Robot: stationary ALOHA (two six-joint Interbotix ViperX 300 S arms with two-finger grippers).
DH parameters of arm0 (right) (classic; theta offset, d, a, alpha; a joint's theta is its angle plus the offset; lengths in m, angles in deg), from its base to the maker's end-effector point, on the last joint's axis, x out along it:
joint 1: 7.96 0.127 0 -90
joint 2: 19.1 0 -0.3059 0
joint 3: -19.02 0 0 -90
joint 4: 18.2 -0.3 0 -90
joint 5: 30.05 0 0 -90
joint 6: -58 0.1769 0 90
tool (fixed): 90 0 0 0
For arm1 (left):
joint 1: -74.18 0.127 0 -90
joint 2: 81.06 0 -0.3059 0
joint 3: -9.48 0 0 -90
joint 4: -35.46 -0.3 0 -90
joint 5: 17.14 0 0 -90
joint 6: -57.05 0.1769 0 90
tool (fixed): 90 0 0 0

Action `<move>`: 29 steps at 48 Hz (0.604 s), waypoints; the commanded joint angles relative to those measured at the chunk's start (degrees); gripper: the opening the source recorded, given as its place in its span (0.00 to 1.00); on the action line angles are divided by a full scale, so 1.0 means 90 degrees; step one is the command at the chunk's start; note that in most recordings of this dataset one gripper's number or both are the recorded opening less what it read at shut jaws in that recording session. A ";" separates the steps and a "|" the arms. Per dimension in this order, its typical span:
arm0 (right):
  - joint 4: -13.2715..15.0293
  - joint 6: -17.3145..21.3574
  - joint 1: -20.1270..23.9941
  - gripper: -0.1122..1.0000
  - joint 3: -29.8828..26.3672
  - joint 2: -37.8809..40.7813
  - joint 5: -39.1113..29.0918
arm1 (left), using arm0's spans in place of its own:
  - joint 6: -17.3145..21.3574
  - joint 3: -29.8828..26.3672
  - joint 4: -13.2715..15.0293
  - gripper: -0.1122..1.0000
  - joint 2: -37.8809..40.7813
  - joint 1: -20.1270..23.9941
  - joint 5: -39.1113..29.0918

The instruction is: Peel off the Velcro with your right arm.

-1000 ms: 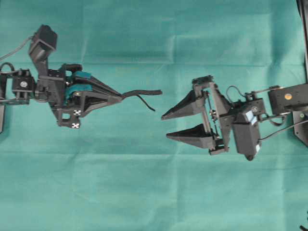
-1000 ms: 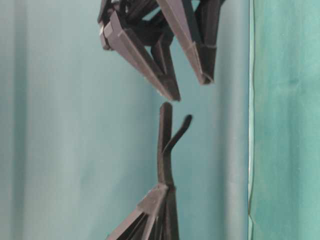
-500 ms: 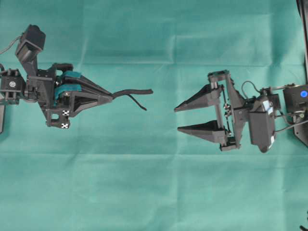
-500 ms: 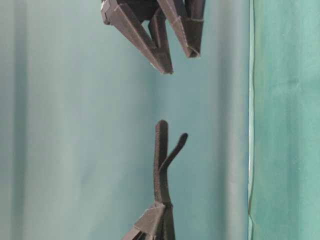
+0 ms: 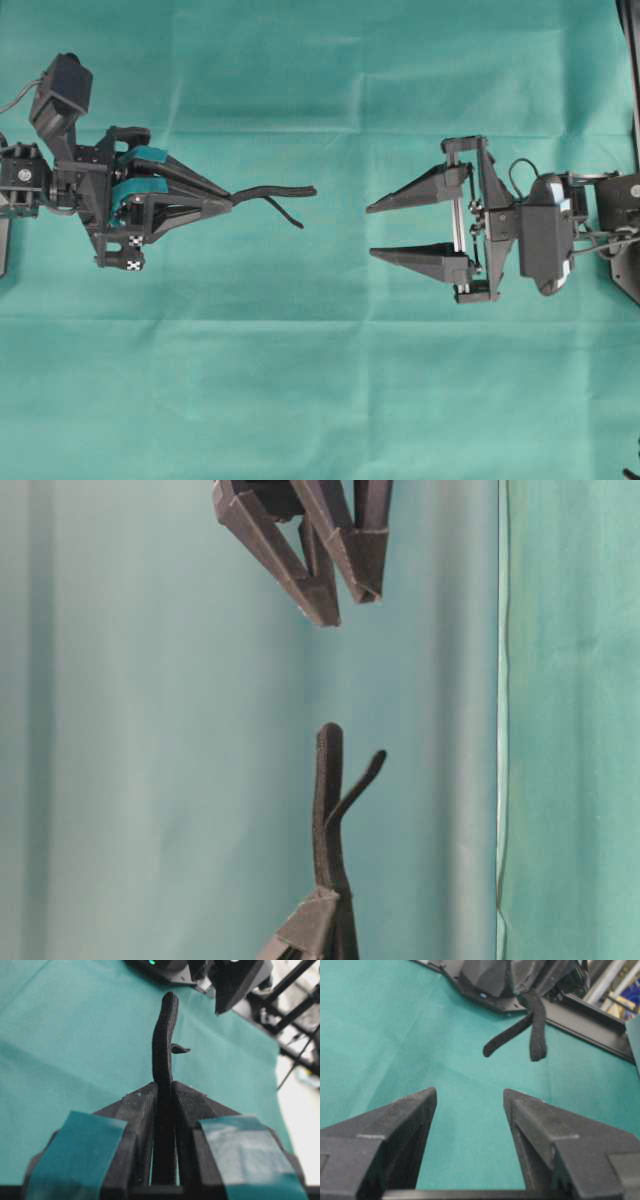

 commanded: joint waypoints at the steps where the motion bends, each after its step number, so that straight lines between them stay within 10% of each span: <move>1: -0.0127 0.0039 -0.0010 0.28 -0.0059 -0.0098 0.0068 | 0.0293 -0.0098 -0.0010 0.19 -0.0049 -0.0059 0.0000; 29: -0.0293 0.1650 -0.0107 0.28 0.0068 -0.0205 0.0068 | 0.2002 -0.0049 -0.0010 0.19 -0.0029 -0.0117 -0.0166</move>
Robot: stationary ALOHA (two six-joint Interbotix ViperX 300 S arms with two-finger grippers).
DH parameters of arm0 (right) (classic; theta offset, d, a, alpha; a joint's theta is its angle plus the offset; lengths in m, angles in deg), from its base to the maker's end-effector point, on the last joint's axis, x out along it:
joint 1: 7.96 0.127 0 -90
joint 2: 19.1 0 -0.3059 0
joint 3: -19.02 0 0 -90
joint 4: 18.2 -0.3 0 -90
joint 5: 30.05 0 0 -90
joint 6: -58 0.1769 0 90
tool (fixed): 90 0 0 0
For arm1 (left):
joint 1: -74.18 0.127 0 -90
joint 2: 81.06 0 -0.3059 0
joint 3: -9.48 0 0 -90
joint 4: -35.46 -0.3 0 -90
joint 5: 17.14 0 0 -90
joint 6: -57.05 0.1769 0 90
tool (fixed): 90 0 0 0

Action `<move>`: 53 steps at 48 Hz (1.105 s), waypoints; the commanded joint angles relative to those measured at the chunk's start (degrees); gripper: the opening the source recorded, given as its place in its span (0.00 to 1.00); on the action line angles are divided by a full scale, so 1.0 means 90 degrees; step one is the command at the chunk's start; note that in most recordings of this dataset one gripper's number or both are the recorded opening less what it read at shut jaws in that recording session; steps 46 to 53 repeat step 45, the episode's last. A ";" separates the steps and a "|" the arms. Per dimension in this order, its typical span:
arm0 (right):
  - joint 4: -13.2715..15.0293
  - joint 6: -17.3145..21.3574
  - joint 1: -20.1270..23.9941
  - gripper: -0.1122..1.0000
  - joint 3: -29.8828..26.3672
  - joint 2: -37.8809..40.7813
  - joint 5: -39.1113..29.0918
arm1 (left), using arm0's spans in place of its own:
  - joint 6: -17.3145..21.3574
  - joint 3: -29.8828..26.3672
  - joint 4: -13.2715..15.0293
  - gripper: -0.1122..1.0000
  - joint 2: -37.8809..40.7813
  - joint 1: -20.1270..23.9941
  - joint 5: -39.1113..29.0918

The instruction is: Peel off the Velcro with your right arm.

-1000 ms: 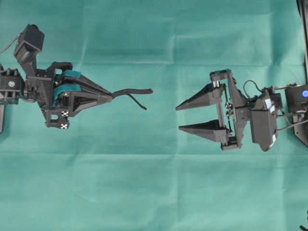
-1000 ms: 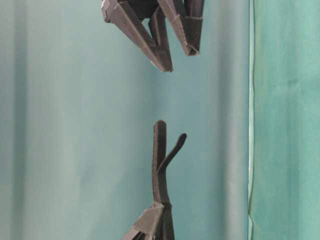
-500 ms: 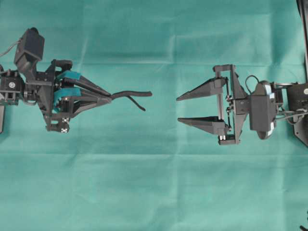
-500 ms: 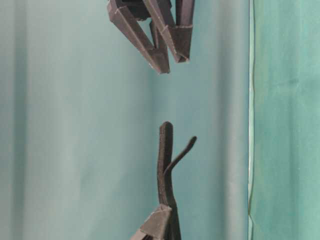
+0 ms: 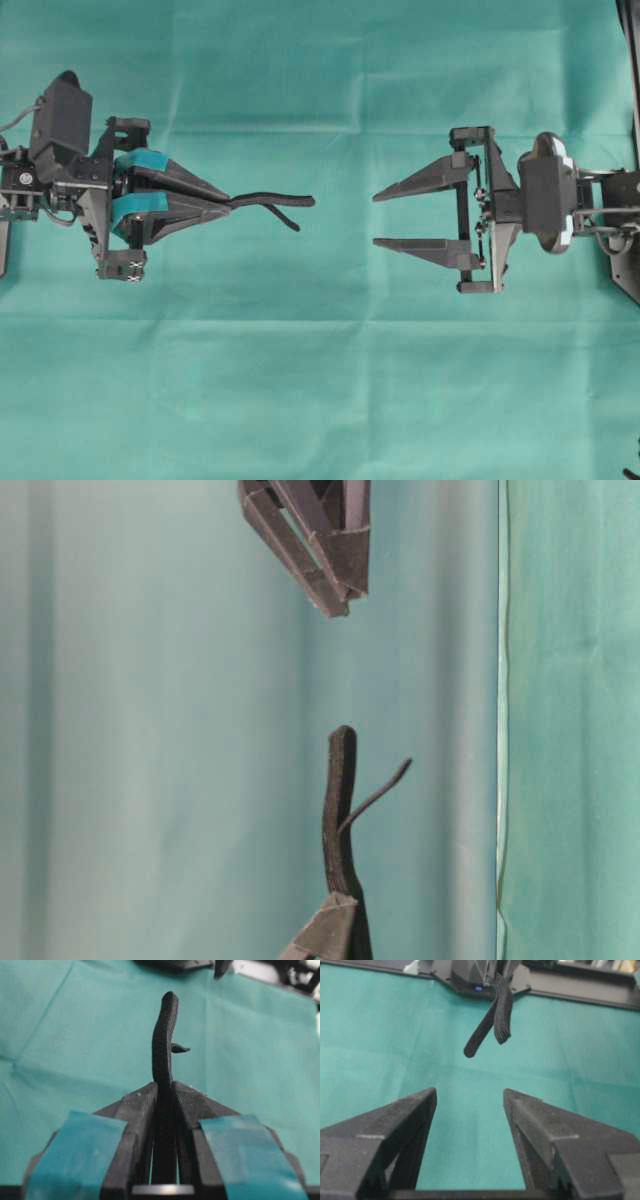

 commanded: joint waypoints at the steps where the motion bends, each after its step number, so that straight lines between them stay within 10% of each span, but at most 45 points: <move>1: -0.0010 0.0127 -0.0029 0.28 -0.0059 -0.0088 0.0068 | 0.0205 -0.0068 -0.0010 0.19 -0.0029 -0.0049 0.0010; 53: -0.0010 0.0498 -0.0176 0.28 -0.0029 -0.0098 0.0068 | 0.0830 -0.0039 -0.0010 0.19 0.0166 -0.0273 0.0010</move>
